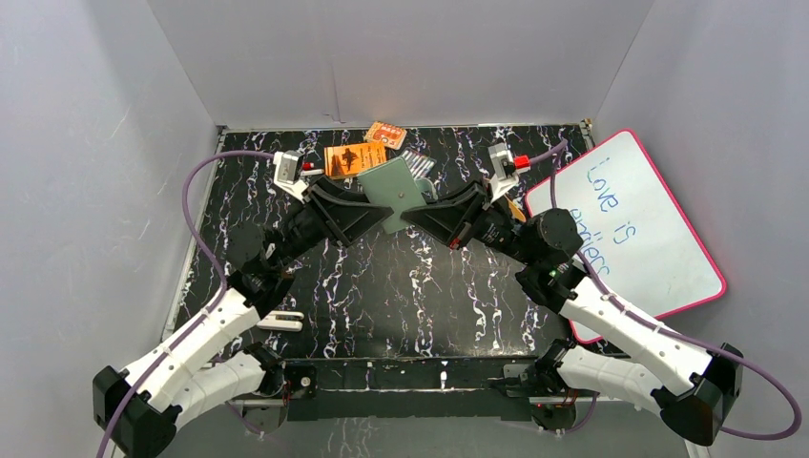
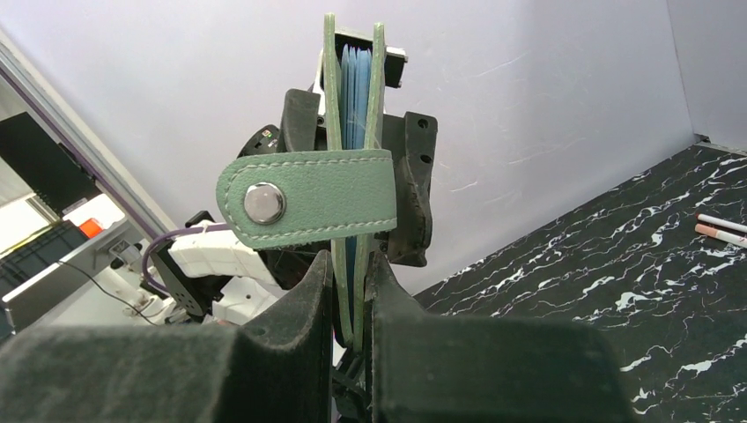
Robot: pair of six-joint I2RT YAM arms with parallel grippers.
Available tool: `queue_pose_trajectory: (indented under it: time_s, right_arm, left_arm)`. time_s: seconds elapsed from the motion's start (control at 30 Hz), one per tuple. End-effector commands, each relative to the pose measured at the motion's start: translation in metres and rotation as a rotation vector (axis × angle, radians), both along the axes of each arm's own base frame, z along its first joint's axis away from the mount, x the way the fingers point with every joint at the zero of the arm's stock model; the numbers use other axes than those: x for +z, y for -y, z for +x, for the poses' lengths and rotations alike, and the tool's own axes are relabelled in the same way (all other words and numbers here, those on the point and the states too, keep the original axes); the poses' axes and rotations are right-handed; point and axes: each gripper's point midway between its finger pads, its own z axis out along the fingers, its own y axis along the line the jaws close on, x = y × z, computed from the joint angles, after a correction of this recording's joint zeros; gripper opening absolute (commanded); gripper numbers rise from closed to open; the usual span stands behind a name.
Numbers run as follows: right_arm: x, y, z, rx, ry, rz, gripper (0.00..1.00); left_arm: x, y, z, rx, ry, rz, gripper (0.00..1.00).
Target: Put the credit cards into the card holder
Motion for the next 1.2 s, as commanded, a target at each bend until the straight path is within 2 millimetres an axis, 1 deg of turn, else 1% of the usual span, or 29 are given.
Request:
queue_pose_trajectory:
  time_s: [0.0, 0.13, 0.2, 0.3, 0.33, 0.37, 0.4, 0.43, 0.47, 0.5, 0.53, 0.6, 0.67, 0.7, 0.77, 0.83, 0.9, 0.93, 1.03, 1.17]
  right_arm:
    - [0.021, 0.007, -0.003, -0.018, 0.039, 0.077, 0.0]
    - [0.019, 0.007, -0.003, -0.017, 0.036, 0.076, 0.0]
    - [0.019, 0.007, -0.004, -0.013, 0.034, 0.072, 0.0]
    - [0.015, 0.004, -0.005, 0.002, 0.029, 0.05, 0.0]
    - [0.013, 0.003, -0.007, 0.014, 0.031, 0.036, 0.0]
    - [0.01, 0.002, -0.009, 0.023, 0.034, 0.015, 0.0]
    - [0.009, 0.003, -0.01, 0.025, 0.041, -0.005, 0.15]
    - [0.008, 0.005, -0.011, 0.013, 0.046, -0.029, 0.34]
    - [0.007, 0.008, -0.01, -0.007, 0.048, -0.053, 0.5]
    - [0.006, 0.012, -0.009, -0.036, 0.05, -0.08, 0.6]
    - [0.006, 0.018, -0.008, -0.066, 0.054, -0.103, 0.67]
    - [0.006, 0.027, -0.007, -0.111, 0.074, -0.155, 0.72]
    - [0.003, 0.036, -0.004, -0.16, 0.081, -0.225, 0.73]
    - [0.009, 0.042, -0.003, -0.185, 0.086, -0.238, 0.73]
    - [0.006, 0.049, 0.001, -0.229, 0.061, -0.283, 0.73]
    - [0.008, 0.051, 0.005, -0.253, 0.044, -0.291, 0.73]
    - [0.008, 0.046, 0.012, -0.259, 0.013, -0.302, 0.71]
    - [0.005, 0.043, 0.017, -0.268, -0.017, -0.311, 0.7]
    - [-0.002, 0.034, 0.031, -0.288, -0.075, -0.317, 0.65]
    - [-0.009, 0.017, 0.04, -0.265, -0.099, -0.33, 0.61]
  left_arm:
    - [0.032, -0.004, -0.012, -0.025, 0.095, -0.059, 0.47]
    - [0.031, -0.004, -0.011, -0.021, 0.102, -0.056, 0.25]
    - [0.031, -0.004, -0.011, -0.017, 0.106, -0.058, 0.19]
    - [0.03, -0.006, -0.01, -0.002, 0.117, -0.057, 0.03]
    - [0.029, -0.006, -0.01, 0.004, 0.123, -0.054, 0.0]
    - [0.029, -0.008, -0.011, 0.014, 0.13, -0.056, 0.0]
    - [0.029, -0.01, -0.011, 0.028, 0.133, -0.058, 0.0]
    - [0.029, -0.014, -0.01, 0.05, 0.133, -0.06, 0.0]
    - [0.027, -0.016, -0.01, 0.071, 0.134, -0.053, 0.0]
    - [0.026, -0.02, -0.008, 0.099, 0.132, -0.038, 0.0]
    - [0.022, -0.023, -0.006, 0.132, 0.121, -0.013, 0.0]
    - [0.015, -0.03, 0.0, 0.202, 0.098, 0.052, 0.0]
    - [0.005, -0.036, 0.008, 0.268, 0.056, 0.142, 0.0]
    - [-0.001, -0.038, 0.011, 0.292, 0.036, 0.195, 0.0]
    - [-0.013, -0.041, 0.015, 0.318, -0.007, 0.288, 0.0]
    - [-0.025, -0.043, 0.016, 0.324, -0.047, 0.362, 0.0]
    - [-0.038, -0.045, 0.015, 0.318, -0.089, 0.413, 0.0]
    - [-0.043, -0.045, 0.013, 0.311, -0.101, 0.426, 0.0]
    - [-0.053, -0.046, 0.008, 0.294, -0.133, 0.442, 0.0]
    - [-0.061, -0.049, 0.005, 0.288, -0.165, 0.464, 0.0]
